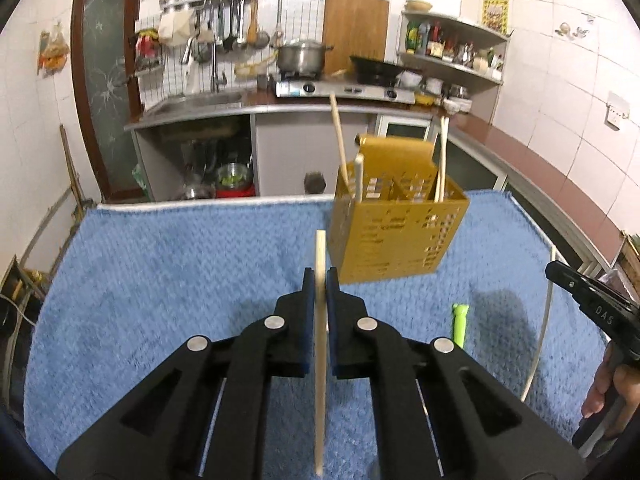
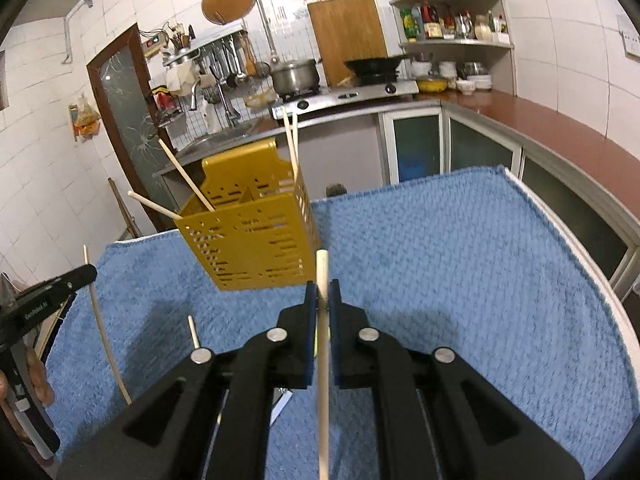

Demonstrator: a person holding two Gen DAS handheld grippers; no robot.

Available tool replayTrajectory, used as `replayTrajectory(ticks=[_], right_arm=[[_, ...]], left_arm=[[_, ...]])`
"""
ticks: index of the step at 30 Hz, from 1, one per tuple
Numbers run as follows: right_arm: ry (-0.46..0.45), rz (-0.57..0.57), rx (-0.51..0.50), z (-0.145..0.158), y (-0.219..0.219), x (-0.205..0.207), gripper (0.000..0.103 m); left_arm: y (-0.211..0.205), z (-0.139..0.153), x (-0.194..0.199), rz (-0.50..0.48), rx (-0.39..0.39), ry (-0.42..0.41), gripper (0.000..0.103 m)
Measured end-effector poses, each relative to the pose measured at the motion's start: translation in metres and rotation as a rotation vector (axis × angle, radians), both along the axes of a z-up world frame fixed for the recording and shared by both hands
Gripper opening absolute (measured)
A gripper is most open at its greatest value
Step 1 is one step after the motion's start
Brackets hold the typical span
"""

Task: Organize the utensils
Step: 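Lift the left gripper's chopstick over the yellow holder while the right gripper carries its chopstick there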

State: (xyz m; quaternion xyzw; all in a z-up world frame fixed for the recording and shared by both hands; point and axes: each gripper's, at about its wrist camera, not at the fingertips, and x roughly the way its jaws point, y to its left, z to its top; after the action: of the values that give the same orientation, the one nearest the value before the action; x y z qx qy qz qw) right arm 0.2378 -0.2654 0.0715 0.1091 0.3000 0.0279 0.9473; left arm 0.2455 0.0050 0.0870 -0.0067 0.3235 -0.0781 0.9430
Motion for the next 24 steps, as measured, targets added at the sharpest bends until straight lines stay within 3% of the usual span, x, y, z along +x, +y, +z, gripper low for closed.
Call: replayTrajectory(ticks=[14, 24], right_arm=[[-0.123, 0.001, -0.024, 0.049, 0.003, 0.006, 0.006], [-0.287, -0.002, -0.065, 0.138, 0.012, 0.051, 0.006]], left_arm=[[-0.002, 0.042, 0.006, -0.03, -0.062, -0.077, 0.004], [-0.017, 0.121, 0.048, -0.06, -0.125, -0.147, 0.004]])
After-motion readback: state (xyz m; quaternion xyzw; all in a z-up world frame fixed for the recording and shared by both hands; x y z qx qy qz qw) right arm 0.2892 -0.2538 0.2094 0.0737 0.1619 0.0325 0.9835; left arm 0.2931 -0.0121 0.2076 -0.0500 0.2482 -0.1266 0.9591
